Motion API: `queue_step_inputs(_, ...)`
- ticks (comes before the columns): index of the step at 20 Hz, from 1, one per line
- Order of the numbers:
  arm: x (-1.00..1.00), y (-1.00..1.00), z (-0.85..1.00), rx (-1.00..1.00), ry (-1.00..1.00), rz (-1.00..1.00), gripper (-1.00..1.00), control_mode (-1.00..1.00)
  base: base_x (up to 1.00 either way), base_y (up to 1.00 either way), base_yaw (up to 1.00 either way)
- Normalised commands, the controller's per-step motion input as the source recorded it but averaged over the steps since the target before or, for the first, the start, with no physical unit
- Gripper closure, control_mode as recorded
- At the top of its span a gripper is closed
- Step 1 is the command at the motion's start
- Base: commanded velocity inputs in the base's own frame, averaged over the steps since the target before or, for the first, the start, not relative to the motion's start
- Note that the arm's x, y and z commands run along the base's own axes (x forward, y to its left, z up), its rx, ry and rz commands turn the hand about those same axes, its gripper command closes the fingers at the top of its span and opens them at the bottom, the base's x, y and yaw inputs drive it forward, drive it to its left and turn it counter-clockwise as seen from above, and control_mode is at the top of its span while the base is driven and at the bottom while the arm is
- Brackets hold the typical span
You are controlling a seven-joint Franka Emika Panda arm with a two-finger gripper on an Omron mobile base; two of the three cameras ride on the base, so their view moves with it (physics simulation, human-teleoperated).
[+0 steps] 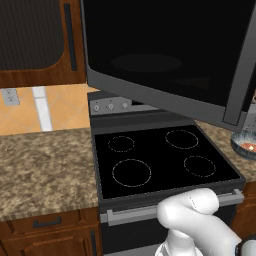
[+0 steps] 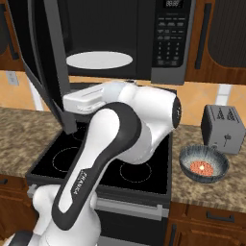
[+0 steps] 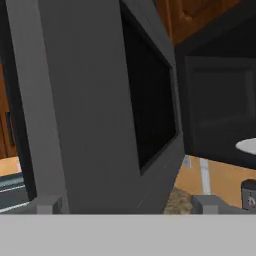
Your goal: Open the microwave, place the bowl with waffle inside the microwave, then close the microwave door and turn it on.
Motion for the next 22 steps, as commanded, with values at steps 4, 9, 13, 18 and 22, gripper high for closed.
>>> queue_step_inputs(4, -0.02, 0.52, 0.00, 0.00, 0.00, 0.28, -1.00, -1.00, 0.00, 0.00, 0.00)
queue_step_inputs(9, -0.21, 0.60, 0.00, 0.00, 0.00, 0.29, -1.00, -1.00, 0.00, 0.00, 0.00)
queue_step_inputs(13, -0.35, 0.92, 0.00, -0.01, 0.00, 0.18, -1.00, -1.00, 0.00, 0.00, 0.00)
queue_step_inputs(18, -0.18, 1.00, 0.01, -0.03, 0.00, 0.08, -1.00, -1.00, 0.00, 0.00, 0.00)
queue_step_inputs(22, -0.06, 1.00, 0.00, -0.04, 0.00, 0.04, -1.00, -1.00, 0.00, 0.00, 0.00)
